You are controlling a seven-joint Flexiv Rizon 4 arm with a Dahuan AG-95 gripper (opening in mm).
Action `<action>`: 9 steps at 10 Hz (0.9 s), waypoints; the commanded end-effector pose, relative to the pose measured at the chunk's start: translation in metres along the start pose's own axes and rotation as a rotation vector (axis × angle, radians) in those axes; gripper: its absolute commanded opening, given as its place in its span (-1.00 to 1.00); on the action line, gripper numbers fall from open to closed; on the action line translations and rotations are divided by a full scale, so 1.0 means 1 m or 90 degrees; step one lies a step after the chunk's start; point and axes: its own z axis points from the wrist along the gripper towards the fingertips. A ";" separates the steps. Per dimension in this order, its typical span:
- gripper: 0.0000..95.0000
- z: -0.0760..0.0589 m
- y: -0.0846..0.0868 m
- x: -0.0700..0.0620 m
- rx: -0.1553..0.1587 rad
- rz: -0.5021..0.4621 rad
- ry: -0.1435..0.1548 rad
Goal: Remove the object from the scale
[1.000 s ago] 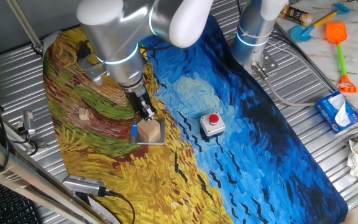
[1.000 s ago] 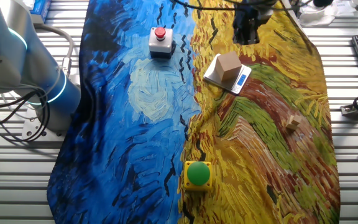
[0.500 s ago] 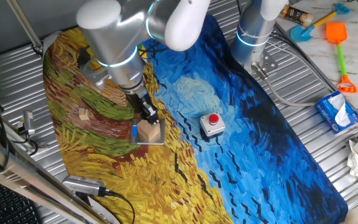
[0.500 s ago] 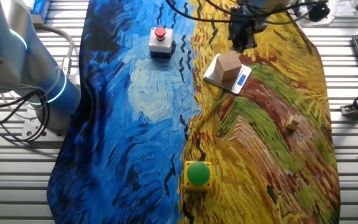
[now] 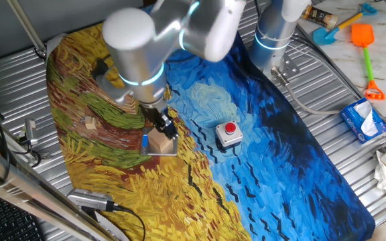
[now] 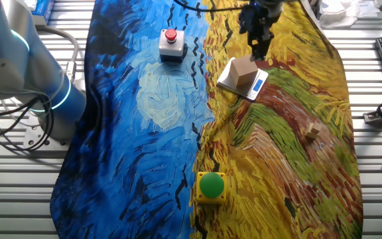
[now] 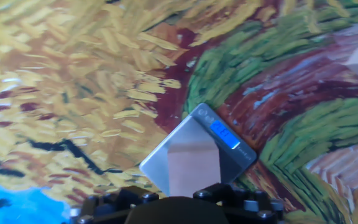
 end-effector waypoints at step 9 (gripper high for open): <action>1.00 0.031 -0.010 -0.004 -0.021 -0.005 -0.017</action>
